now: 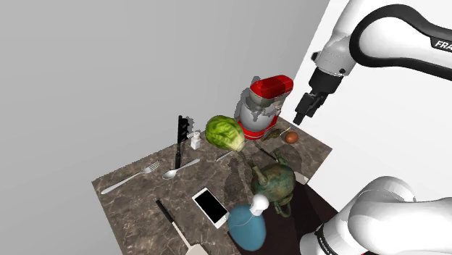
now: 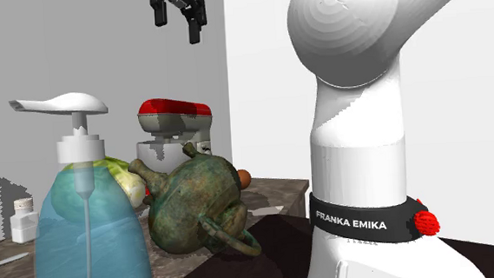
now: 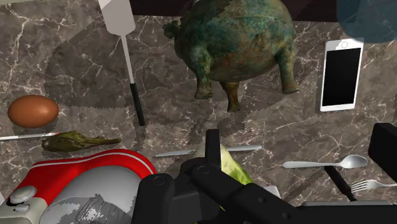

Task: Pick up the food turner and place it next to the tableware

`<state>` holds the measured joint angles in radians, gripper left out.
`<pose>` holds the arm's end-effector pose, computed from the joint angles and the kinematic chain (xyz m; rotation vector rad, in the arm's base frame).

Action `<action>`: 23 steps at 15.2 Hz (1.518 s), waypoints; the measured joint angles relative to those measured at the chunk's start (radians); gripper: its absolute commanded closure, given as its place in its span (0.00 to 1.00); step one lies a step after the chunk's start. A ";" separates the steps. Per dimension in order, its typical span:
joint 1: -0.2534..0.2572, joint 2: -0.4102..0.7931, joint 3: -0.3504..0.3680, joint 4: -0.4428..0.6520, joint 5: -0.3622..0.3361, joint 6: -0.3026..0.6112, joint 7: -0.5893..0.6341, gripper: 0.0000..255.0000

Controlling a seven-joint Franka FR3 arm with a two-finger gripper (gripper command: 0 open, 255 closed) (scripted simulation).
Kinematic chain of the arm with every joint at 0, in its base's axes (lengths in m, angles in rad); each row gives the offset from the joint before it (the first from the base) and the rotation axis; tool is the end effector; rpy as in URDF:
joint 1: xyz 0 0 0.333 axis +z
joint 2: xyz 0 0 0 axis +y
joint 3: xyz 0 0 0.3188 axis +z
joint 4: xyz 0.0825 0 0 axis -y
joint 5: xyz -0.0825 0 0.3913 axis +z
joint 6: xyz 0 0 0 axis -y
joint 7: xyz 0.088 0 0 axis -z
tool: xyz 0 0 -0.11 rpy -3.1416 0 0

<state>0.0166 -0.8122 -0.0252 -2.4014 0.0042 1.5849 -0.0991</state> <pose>0.3057 -0.0042 0.5770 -3.1151 -0.1533 0.0052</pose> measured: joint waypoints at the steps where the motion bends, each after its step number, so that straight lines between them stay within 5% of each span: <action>1: 0.000 0.000 0.000 0.000 0.000 0.000 0.000 0.00; 13: -0.067 0.042 -0.148 -0.282 -0.110 0.349 -0.149 0.00; 23: -0.116 0.318 -0.320 -0.387 -0.188 0.756 -0.303 0.00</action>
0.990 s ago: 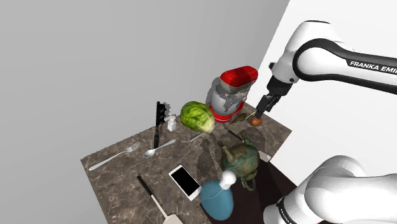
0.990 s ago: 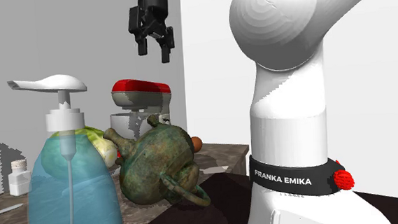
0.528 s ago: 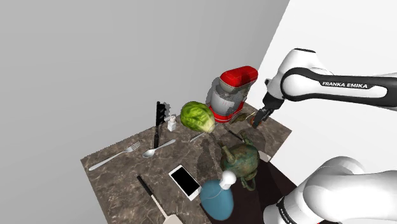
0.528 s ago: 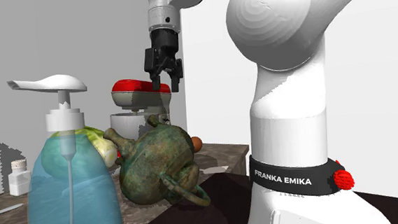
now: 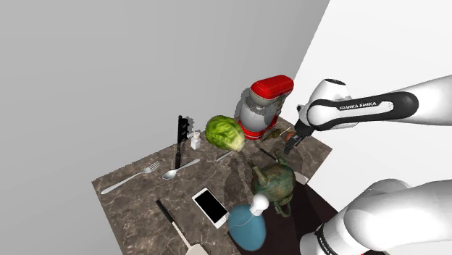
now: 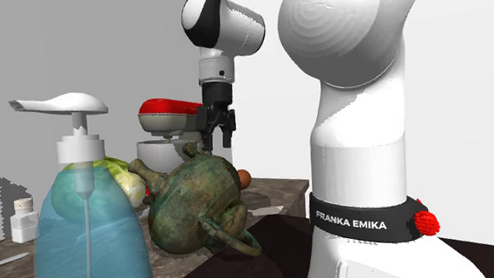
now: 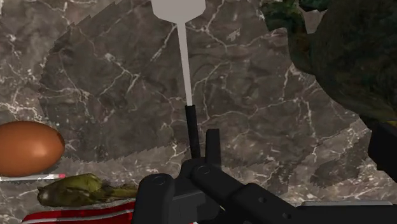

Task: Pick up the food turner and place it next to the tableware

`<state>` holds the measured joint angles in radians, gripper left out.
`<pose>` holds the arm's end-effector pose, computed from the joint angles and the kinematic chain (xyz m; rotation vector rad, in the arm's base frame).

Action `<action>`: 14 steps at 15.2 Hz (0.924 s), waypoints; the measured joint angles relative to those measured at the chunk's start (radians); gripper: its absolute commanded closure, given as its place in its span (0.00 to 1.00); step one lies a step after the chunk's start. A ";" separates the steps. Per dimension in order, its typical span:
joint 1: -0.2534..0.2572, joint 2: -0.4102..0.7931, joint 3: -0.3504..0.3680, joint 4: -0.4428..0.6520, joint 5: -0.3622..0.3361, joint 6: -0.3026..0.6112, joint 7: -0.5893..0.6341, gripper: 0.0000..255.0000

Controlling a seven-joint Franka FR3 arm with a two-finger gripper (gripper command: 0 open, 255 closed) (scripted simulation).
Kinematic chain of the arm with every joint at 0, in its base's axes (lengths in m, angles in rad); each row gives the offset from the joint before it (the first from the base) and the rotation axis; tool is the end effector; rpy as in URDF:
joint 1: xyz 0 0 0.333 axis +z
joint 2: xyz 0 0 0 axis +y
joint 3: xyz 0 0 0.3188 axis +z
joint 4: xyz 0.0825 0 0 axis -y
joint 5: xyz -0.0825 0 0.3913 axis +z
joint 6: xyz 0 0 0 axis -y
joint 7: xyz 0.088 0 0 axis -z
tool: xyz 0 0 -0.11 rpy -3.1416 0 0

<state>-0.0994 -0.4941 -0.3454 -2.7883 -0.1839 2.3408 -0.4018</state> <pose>0.3316 -0.1475 0.3404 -3.1224 -0.1875 -0.0625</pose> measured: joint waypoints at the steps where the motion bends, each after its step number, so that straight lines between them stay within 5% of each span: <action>1: 0.001 0.036 -0.016 -0.004 0.000 0.042 -0.016 0.00; 7: 0.044 0.309 -0.144 0.014 0.091 0.307 -0.184 0.00; 10: 0.093 0.470 -0.189 0.057 0.269 0.414 -0.351 0.00; 14: 0.089 0.585 -0.166 0.087 0.458 0.480 -0.509 0.00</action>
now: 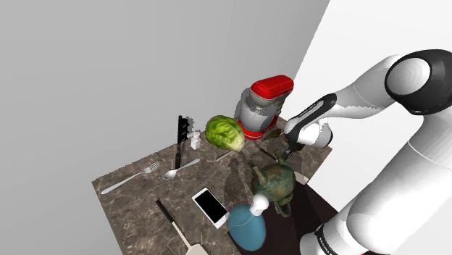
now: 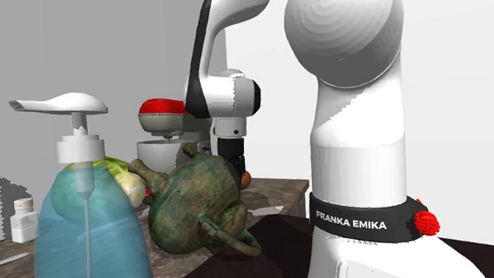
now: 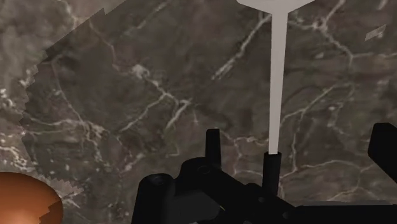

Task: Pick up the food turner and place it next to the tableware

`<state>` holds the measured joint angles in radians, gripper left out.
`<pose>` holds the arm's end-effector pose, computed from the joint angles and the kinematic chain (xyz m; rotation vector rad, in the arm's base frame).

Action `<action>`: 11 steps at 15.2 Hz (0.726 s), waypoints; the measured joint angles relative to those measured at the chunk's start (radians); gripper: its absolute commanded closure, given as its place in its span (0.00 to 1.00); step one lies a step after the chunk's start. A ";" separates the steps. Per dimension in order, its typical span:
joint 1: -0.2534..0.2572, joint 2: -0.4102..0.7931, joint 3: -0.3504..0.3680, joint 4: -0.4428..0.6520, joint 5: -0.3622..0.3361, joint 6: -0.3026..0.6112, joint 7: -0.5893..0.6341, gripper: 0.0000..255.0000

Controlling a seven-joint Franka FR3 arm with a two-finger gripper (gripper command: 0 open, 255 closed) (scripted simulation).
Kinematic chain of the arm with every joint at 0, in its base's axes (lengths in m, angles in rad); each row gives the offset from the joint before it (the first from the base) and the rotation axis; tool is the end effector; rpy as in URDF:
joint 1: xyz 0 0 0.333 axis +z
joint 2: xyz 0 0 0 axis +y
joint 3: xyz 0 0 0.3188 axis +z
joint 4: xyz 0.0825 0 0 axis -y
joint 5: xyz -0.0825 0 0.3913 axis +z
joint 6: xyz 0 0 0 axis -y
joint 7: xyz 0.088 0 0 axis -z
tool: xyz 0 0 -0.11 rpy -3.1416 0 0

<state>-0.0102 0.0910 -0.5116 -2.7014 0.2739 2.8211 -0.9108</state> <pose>0.3493 -0.2221 0.2010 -3.1273 -0.2091 -0.1025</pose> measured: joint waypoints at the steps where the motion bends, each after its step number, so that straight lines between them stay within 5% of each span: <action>1: -0.007 0.023 0.014 0.007 0.041 0.011 -0.031 0.00; 5: -0.050 0.102 0.091 0.027 0.188 0.058 -0.140 0.00; 11: -0.061 0.113 0.104 0.032 0.209 0.063 -0.157 0.00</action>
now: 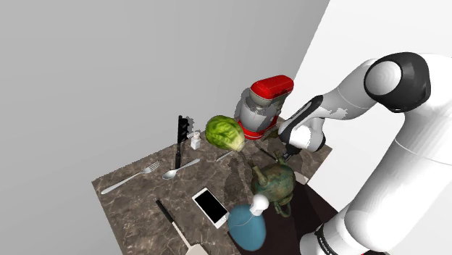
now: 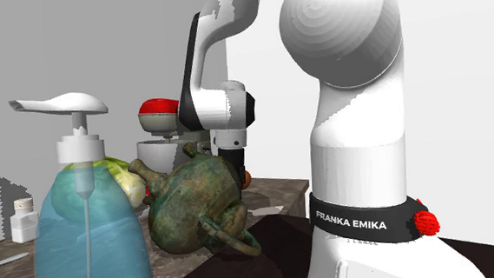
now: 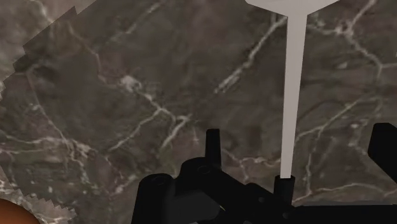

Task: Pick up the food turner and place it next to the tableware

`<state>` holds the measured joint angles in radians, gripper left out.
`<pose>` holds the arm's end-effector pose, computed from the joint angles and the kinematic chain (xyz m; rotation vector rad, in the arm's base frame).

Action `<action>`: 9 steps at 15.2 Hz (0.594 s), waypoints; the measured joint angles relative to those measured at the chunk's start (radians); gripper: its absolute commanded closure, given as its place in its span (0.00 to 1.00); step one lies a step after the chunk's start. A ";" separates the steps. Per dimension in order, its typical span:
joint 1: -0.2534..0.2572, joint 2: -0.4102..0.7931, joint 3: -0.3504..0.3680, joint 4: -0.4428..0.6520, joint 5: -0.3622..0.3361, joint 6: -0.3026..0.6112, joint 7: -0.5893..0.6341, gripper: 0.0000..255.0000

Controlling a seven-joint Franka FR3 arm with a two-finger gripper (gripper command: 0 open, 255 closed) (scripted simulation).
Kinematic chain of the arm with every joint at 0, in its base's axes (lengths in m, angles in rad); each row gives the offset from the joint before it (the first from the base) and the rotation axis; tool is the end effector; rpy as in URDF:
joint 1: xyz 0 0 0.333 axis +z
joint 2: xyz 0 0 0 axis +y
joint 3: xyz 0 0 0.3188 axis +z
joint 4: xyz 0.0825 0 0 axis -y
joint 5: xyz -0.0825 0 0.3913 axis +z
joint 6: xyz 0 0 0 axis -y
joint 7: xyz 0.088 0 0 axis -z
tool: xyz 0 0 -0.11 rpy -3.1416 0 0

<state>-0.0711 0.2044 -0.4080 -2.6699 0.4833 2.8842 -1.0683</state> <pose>0.3507 -0.2234 0.1714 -3.1281 -0.2077 -0.1037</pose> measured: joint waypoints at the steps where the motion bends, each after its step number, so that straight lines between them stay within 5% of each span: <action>1: 0.000 0.000 0.000 0.000 0.000 0.000 0.000 1.00; 9: 0.000 0.000 0.000 0.000 0.000 0.000 0.000 1.00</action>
<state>-0.0710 0.2043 -0.4079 -2.6697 0.4833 2.8842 -1.0682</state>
